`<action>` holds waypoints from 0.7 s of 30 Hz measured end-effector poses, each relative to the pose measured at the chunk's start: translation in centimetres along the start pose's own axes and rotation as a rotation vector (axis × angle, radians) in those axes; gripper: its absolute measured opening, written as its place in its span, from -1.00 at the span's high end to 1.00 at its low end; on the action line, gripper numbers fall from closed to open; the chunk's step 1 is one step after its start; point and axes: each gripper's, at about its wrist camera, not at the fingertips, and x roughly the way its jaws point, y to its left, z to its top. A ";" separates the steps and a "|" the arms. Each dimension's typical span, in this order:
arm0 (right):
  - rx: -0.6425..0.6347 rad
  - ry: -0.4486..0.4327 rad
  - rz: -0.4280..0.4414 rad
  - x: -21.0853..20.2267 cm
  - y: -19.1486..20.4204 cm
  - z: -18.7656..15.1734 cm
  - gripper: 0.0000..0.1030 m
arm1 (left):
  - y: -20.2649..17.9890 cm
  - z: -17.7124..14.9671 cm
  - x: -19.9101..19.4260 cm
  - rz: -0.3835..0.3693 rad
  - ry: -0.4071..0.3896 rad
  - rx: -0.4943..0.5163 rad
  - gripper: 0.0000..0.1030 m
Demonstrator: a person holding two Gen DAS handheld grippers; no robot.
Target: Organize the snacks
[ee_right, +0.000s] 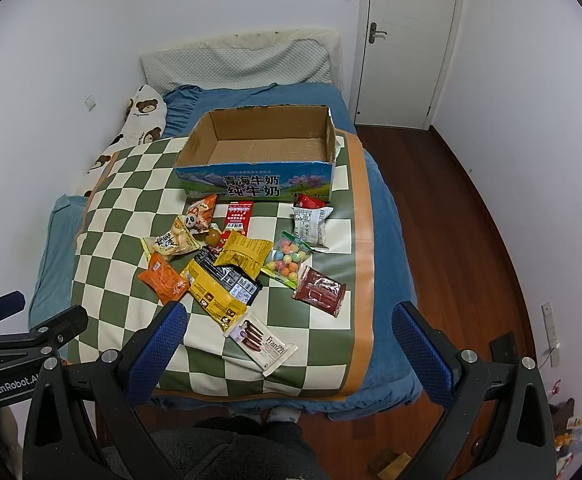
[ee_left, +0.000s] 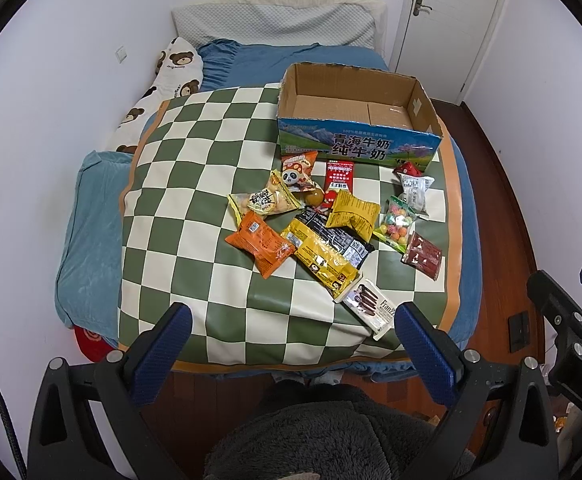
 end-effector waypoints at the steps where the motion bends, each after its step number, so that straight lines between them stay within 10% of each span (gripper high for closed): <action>1: 0.002 0.000 0.001 0.0 0.0 0.0 -1.00 | 0.0 0.0 0.0 -0.001 0.000 0.000 -1.00; 21: 0.004 0.000 0.002 -0.2 0.1 0.4 -1.00 | -0.1 0.0 0.0 0.000 -0.004 0.000 -1.00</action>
